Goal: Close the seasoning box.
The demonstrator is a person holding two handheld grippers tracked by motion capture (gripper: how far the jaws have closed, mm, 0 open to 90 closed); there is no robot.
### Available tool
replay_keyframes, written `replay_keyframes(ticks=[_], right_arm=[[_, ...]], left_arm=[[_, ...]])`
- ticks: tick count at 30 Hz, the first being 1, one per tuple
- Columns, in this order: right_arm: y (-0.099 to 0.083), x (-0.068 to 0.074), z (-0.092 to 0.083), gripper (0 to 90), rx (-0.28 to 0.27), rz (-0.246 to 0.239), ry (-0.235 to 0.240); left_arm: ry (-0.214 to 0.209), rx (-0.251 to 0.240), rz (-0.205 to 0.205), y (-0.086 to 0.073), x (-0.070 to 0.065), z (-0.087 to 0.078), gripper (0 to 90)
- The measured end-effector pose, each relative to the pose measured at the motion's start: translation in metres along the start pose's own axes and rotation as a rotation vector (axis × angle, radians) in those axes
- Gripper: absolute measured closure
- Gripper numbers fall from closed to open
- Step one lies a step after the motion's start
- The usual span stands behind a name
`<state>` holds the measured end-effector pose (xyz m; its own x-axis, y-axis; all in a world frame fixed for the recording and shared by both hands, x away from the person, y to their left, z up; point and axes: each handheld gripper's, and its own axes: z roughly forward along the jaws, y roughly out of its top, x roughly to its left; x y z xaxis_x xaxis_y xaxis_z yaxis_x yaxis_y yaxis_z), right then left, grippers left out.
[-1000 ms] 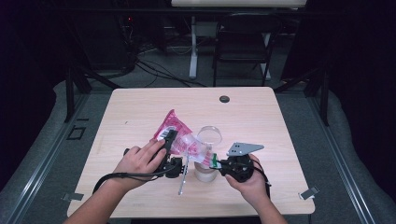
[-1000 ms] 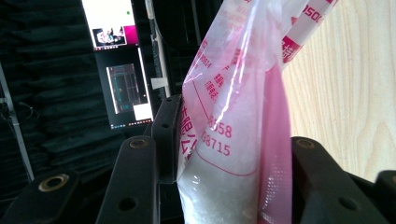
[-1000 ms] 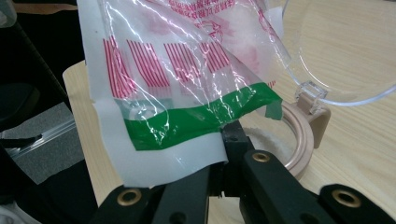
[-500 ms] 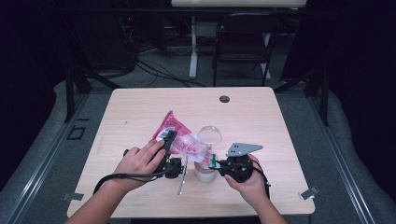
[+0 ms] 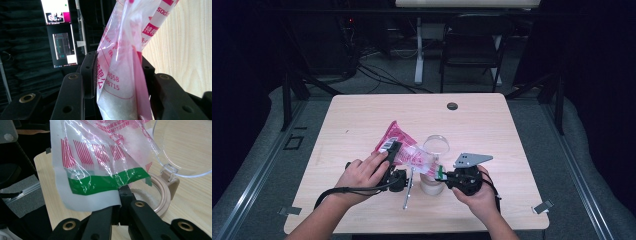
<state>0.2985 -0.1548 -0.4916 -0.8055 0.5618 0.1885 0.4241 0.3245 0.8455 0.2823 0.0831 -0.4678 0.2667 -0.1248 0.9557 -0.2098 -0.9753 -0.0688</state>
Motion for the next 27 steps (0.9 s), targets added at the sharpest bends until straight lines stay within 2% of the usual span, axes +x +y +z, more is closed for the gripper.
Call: replay_keyframes(ticks=[2, 8, 9, 11, 12, 19, 20, 27], right_arm=[[0.0000, 0.0001, 0.0002, 90.0, 0.001, -0.001, 0.000], [0.0007, 0.0011, 0.0000, 90.0, -0.005, -0.006, 0.000], [0.0009, 0.0016, -0.0001, 90.0, -0.005, -0.007, -0.001], [0.0012, 0.0024, 0.0001, 90.0, -0.008, -0.009, 0.000], [0.0013, 0.0024, 0.0003, 90.0, -0.007, -0.010, 0.002], [0.0019, 0.0020, -0.0010, 90.0, -0.007, -0.015, -0.003], [0.0019, 0.0022, -0.0009, 90.0, -0.009, -0.016, -0.003], [0.0028, 0.0025, -0.0020, 90.0, -0.016, -0.017, -0.005]], left_arm=[[-0.008, 0.000, 0.004, 0.0003, -0.0006, 0.0007, 60.4], [-0.017, -0.005, -0.036, -0.0003, -0.0043, 0.0015, 62.8], [-0.031, 0.013, -0.038, 0.0003, -0.0036, 0.0006, 63.3], [-0.011, -0.022, -0.057, -0.0012, -0.0069, 0.0038, 64.1], [-0.033, 0.002, -0.055, -0.0002, -0.0062, 0.0022, 64.4], [-0.029, -0.004, -0.069, -0.0004, -0.0075, 0.0017, 65.2], [-0.037, 0.007, -0.069, -0.0001, -0.0071, 0.0007, 65.2], [-0.030, -0.010, -0.078, -0.0009, -0.0086, 0.0010, 65.6]])
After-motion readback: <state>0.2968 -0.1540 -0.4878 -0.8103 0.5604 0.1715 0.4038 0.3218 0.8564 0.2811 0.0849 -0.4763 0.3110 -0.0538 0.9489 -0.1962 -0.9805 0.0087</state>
